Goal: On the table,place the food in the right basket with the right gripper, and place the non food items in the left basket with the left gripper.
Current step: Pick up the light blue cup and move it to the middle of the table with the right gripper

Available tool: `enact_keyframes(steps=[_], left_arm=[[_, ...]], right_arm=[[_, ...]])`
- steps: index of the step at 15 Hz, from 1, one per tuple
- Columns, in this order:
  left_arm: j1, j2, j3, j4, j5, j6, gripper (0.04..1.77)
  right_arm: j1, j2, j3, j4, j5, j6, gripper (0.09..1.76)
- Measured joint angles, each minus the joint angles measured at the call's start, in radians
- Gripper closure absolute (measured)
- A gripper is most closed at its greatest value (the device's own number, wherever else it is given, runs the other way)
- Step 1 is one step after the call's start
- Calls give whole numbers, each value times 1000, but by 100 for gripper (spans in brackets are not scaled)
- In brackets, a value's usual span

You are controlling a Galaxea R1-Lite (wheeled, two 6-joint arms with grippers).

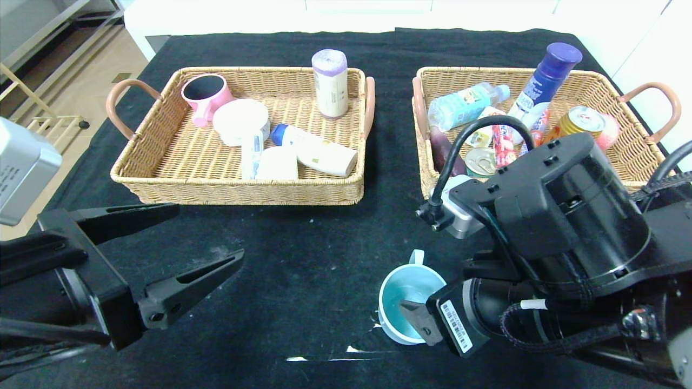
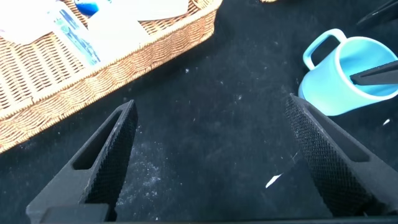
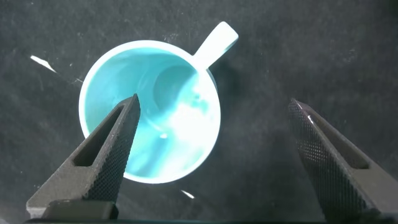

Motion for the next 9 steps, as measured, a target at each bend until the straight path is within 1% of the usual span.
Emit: enact_keyframes(steps=[3, 5, 7, 8, 9], left_arm=[[0, -1, 0, 0, 0, 0, 9], [0, -1, 0, 0, 0, 0, 9], [1, -2, 2, 0, 0, 0, 9], [1, -2, 3, 0, 0, 0, 9], [1, -3, 3, -1, 0, 0, 9]], right_arm=[[1, 15, 0, 0, 1, 9, 66], [1, 22, 2, 0, 1, 10, 90], [2, 27, 3, 1, 2, 10, 110], [2, 28, 3, 1, 2, 10, 149], [3, 28, 3, -1, 2, 10, 169]])
